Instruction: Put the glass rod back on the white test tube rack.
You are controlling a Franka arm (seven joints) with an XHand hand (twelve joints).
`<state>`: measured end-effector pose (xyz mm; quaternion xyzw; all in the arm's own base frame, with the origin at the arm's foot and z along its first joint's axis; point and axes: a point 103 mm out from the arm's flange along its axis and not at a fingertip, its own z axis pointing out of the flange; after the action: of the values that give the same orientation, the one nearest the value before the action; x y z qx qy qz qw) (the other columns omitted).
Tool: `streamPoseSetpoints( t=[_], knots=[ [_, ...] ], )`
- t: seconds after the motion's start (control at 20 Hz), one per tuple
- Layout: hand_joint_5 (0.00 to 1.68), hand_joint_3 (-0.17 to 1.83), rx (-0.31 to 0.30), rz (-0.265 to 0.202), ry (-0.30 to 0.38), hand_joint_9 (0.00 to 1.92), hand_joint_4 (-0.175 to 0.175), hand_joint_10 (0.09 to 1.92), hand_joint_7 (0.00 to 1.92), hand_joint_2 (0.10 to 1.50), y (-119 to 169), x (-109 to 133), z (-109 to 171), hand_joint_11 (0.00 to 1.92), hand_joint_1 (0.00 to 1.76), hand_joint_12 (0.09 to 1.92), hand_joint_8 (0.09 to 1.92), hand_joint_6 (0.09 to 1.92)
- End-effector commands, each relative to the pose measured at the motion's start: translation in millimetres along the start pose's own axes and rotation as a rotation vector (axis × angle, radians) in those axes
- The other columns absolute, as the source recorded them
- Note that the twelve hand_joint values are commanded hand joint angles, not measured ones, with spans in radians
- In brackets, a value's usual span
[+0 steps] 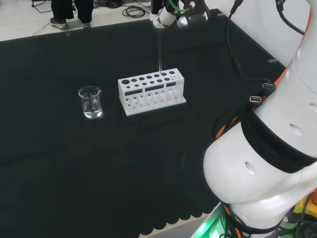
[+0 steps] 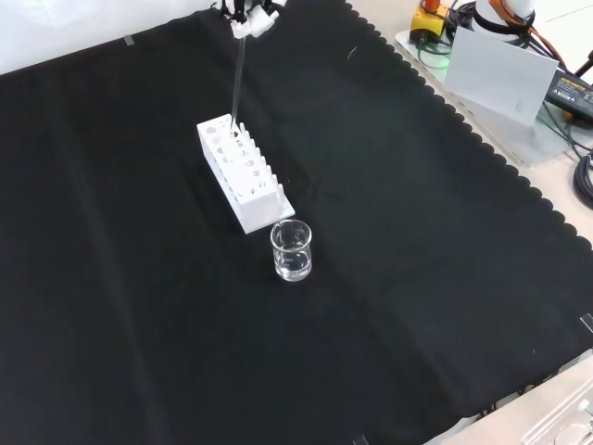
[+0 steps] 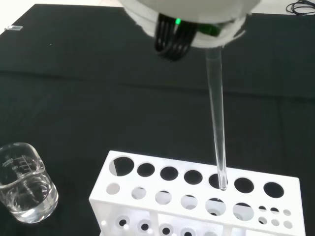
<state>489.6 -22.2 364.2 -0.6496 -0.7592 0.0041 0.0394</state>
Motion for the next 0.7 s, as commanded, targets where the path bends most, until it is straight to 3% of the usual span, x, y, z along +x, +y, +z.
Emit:
streamPoseSetpoints(
  t=[0.05,0.7],
  knots=[
    [1.42,0.64,0.0,-0.021,0.032,1.52,-0.175,0.91,1.2,0.69,12.6,-4.1,5.3,1.58,1.32,0.62,1.08,0.09],
    [1.42,0.64,-0.006,-0.021,0.034,1.52,-0.175,0.91,1.2,0.69,3.9,-5.5,7.3,1.58,1.32,0.62,1.08,0.09]
  ],
)
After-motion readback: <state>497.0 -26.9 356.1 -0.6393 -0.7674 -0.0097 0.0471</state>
